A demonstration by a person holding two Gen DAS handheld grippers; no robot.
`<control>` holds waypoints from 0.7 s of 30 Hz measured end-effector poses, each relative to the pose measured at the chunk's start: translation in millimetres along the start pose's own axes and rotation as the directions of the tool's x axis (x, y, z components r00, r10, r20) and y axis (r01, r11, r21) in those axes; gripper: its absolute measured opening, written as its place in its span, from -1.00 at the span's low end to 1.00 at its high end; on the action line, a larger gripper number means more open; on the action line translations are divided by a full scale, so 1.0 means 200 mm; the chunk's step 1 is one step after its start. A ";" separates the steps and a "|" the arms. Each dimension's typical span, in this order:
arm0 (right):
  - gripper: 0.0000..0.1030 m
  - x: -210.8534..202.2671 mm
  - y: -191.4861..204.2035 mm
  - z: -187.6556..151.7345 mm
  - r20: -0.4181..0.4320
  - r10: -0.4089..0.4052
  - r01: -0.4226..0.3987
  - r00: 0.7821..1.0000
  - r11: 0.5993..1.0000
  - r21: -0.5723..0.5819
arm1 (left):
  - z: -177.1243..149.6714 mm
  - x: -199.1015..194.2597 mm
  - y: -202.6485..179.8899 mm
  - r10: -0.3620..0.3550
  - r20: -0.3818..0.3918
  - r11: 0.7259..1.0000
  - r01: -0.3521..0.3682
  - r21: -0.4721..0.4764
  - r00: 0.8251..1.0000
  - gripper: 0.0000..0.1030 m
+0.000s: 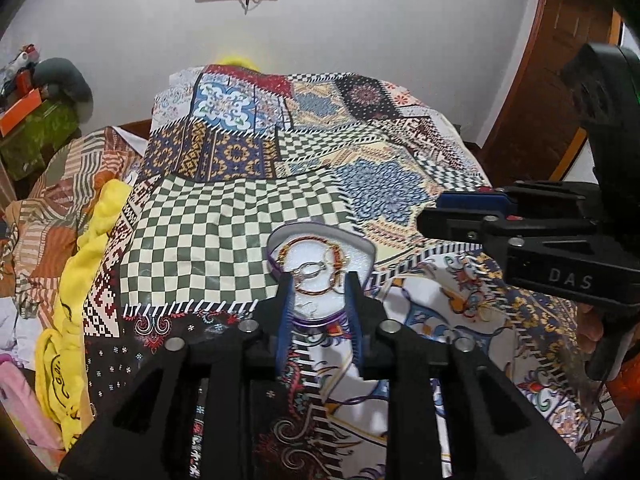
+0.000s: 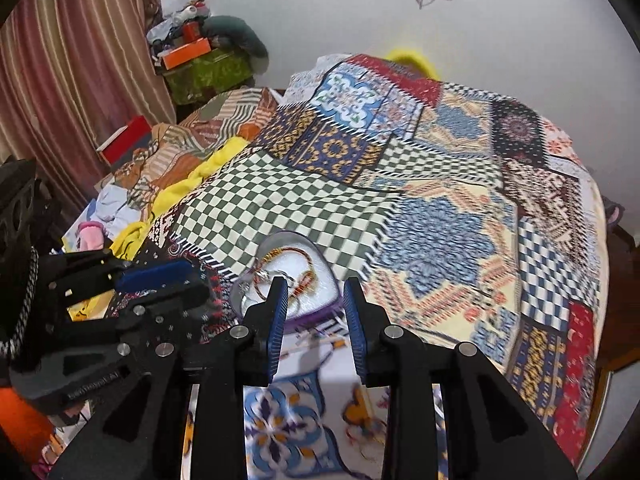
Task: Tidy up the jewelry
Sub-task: 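Lift both tools from the heart box back toward the remaining jewelry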
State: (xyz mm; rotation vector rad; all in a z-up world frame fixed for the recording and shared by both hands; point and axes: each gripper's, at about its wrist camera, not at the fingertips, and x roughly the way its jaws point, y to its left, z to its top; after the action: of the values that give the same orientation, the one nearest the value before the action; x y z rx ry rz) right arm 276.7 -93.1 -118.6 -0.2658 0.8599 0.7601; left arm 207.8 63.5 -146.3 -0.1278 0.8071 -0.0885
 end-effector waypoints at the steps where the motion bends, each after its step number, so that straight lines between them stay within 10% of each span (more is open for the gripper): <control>1: -0.50 -0.02 -0.01 -0.01 0.004 -0.004 0.004 1.000 1.000 0.004 | 0.00 -0.01 -0.02 -0.001 0.005 1.000 0.001 0.004 1.000 -0.43; 21: -0.29 -0.18 -0.26 -0.38 -0.044 -0.053 0.056 0.998 0.995 0.087 | -0.07 0.09 -0.39 -0.099 -0.106 0.987 0.111 0.119 0.989 -0.37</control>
State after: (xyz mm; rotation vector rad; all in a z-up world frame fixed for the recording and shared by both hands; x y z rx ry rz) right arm 254.0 -185.3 -143.4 -0.2267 0.9201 0.6659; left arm 208.2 -17.4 -158.0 -0.0484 0.8922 -0.2461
